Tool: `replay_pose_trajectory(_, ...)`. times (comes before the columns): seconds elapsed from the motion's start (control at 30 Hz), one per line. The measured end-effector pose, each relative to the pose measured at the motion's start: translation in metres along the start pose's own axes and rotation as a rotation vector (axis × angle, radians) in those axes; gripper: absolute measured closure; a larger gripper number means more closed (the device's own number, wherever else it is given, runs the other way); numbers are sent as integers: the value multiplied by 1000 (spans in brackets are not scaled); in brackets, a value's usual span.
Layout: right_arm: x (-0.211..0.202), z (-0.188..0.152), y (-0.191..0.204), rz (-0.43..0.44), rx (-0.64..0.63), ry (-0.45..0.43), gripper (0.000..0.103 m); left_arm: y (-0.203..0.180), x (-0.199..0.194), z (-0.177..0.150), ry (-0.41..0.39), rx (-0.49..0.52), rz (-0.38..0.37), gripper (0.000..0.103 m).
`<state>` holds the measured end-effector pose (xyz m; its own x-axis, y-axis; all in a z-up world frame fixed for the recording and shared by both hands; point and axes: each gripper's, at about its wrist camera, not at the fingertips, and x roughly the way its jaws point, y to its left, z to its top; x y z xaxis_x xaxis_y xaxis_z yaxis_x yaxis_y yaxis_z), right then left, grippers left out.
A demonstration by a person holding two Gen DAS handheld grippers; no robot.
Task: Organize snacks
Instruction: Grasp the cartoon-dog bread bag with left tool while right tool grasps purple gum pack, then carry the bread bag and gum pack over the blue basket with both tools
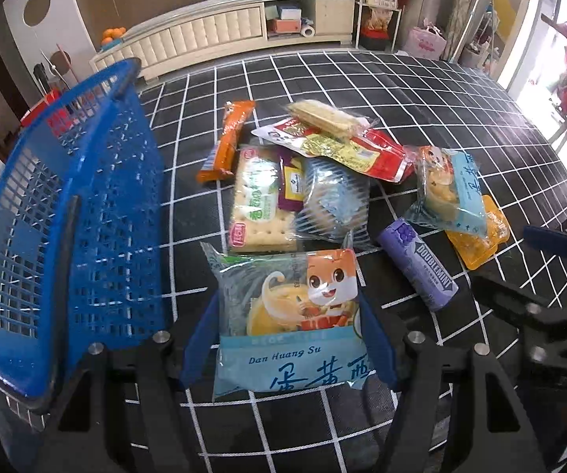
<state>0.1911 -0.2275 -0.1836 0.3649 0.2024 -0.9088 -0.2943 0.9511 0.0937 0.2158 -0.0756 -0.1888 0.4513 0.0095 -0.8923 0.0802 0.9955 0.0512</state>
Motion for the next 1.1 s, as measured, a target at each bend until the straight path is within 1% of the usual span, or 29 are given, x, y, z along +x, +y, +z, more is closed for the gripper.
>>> replay_pose_trajectory(0.07, 10, 2, 4, 19, -13, 23, 38, 3, 0, -2, 2, 1, -1, 38)
replay_pose_trajectory(0.1, 13, 2, 6, 26, -18, 27, 38, 4, 1, -1, 3, 3, 2, 38)
replay_pose_trajectory(0.2, 23, 3, 11, 33, -27, 45, 38, 5, 1, -4, -3, 20, 27, 38)
replay_pose_trajectory(0.33, 37, 5, 12, 35, -20, 63, 39, 4, 7, -2, -3, 20, 13, 38)
replay_pose_trajectory(0.37, 39, 6, 11, 31, -22, 65, 41, 3, 9, -1, 0, 22, 11, 38)
replay_pose_trajectory(0.47, 48, 7, 11, 35, -19, 81, 54, 2, 12, -2, 7, 22, -2, 38)
replay_pose_trajectory(0.67, 50, 5, 19, 17, -53, 57, 66, 0, 17, -7, 20, 29, -2, 38)
replay_pose_trajectory(0.7, 50, 4, 21, 18, -57, 52, 67, 0, 17, -8, 22, 30, -3, 38)
replay_pose_trajectory(0.83, 41, 1, 19, 43, -4, 30, 68, -3, 16, -9, 23, 34, 5, 38)
replay_pose_trajectory(0.93, 18, -1, 17, 30, -2, -12, 68, -7, 7, -10, 7, 43, 3, 38)
replay_pose_trajectory(1.1, -18, -5, 20, 38, 17, -72, 68, -8, -19, -9, -40, 46, 0, 38)
